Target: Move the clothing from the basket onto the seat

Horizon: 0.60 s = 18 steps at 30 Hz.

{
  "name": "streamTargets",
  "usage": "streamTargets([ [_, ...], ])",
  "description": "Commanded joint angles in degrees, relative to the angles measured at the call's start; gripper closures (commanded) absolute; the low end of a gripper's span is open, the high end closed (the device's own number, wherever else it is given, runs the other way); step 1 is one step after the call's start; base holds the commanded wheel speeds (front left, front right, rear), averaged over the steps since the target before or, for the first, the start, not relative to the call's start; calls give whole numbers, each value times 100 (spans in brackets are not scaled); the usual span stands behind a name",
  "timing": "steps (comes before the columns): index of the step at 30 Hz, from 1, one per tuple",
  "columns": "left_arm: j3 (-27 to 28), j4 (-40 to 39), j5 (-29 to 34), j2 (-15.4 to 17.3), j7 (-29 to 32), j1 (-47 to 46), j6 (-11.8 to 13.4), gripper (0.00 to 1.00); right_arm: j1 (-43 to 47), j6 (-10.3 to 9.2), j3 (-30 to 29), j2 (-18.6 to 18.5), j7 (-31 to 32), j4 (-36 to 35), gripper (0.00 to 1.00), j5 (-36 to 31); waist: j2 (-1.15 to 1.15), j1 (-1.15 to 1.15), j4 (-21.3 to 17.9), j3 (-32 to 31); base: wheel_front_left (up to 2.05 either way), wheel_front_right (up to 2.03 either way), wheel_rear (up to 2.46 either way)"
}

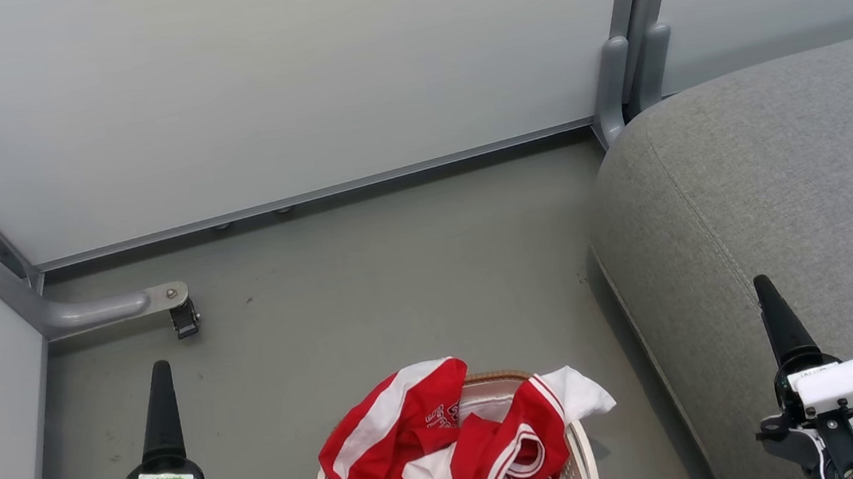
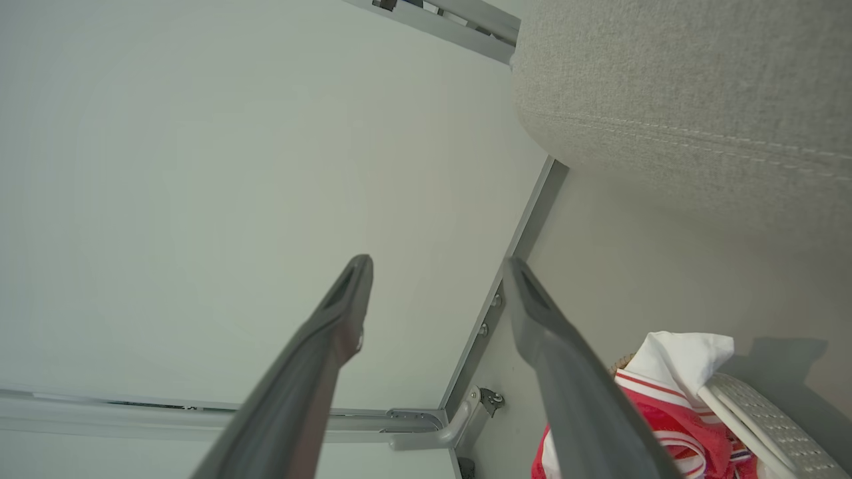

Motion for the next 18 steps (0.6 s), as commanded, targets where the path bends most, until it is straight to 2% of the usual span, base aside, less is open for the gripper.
streamTargets([
  [1,-22,-141,228,35,-53,-14,40,0,-56,1,9,-54,-65,-142,0,-230,0,0,1,1,0,0,0],
  [18,-265,-474,2120,47,-390,148,320,0,20,1,312,-69,-405,-487,0,-2406,0,0,19,13,0,0,0],
])
